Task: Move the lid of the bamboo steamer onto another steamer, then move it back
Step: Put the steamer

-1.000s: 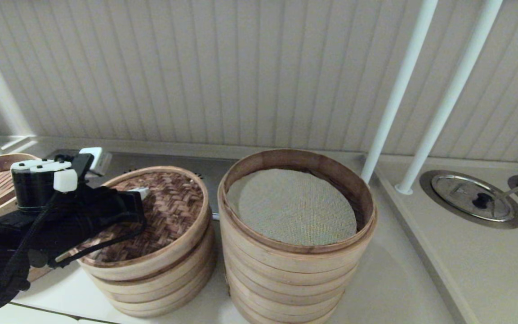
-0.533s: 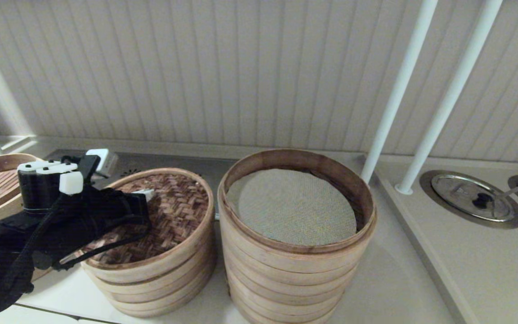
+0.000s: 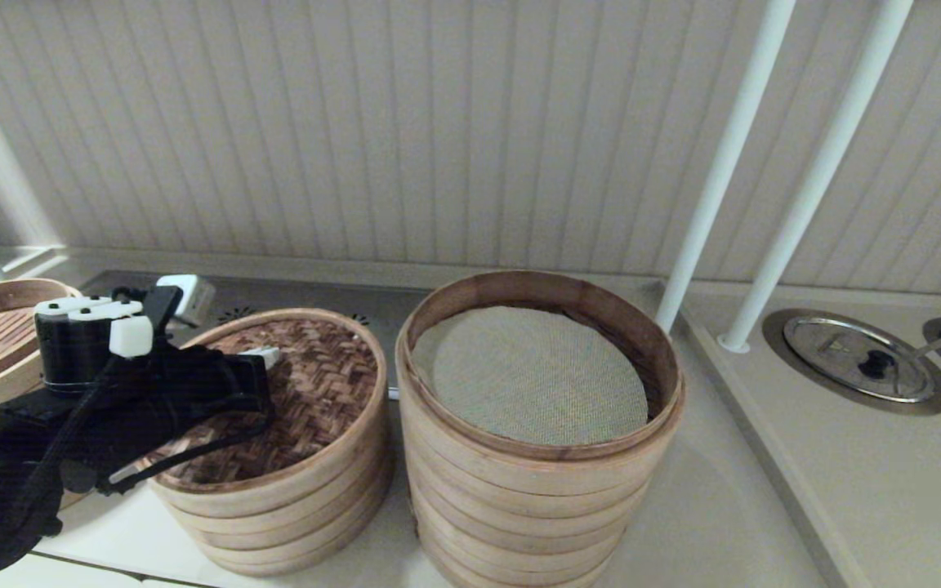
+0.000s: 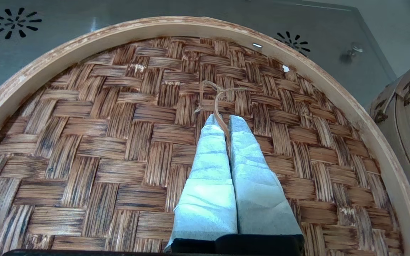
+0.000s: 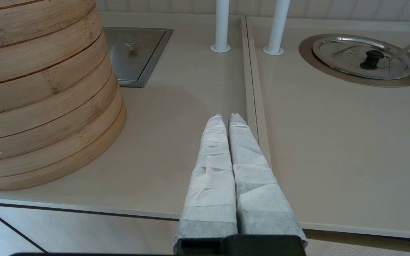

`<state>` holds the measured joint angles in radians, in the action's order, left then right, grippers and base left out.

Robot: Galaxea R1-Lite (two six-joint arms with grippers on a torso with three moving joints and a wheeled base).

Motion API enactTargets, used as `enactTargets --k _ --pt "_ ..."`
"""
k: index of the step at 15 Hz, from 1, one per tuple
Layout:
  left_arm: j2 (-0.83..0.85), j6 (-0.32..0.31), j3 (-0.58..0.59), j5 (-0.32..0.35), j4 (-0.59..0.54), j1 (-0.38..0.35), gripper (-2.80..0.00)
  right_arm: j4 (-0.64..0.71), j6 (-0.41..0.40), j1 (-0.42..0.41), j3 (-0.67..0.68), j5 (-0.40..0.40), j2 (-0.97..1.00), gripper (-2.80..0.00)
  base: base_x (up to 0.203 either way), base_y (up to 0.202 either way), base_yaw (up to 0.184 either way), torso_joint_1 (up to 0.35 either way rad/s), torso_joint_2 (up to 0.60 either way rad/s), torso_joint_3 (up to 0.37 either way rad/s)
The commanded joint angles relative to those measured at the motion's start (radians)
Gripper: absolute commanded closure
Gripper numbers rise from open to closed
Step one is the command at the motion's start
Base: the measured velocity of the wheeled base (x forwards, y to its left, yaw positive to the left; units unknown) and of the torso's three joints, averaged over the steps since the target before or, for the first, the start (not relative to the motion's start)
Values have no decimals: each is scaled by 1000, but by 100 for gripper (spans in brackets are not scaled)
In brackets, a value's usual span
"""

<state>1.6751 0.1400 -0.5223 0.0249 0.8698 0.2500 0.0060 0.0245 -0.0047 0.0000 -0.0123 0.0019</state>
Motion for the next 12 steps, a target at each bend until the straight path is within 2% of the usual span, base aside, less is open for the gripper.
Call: enactTargets --k 1,12 --pt "4 1 2 2 5 0 0 0 0 0 2 0 1 0 0 0 0 0 0 0" --pt "25 6 24 3 8 -12 0 0 0 0 2 0 1 0 0 0 0 0 0 0"
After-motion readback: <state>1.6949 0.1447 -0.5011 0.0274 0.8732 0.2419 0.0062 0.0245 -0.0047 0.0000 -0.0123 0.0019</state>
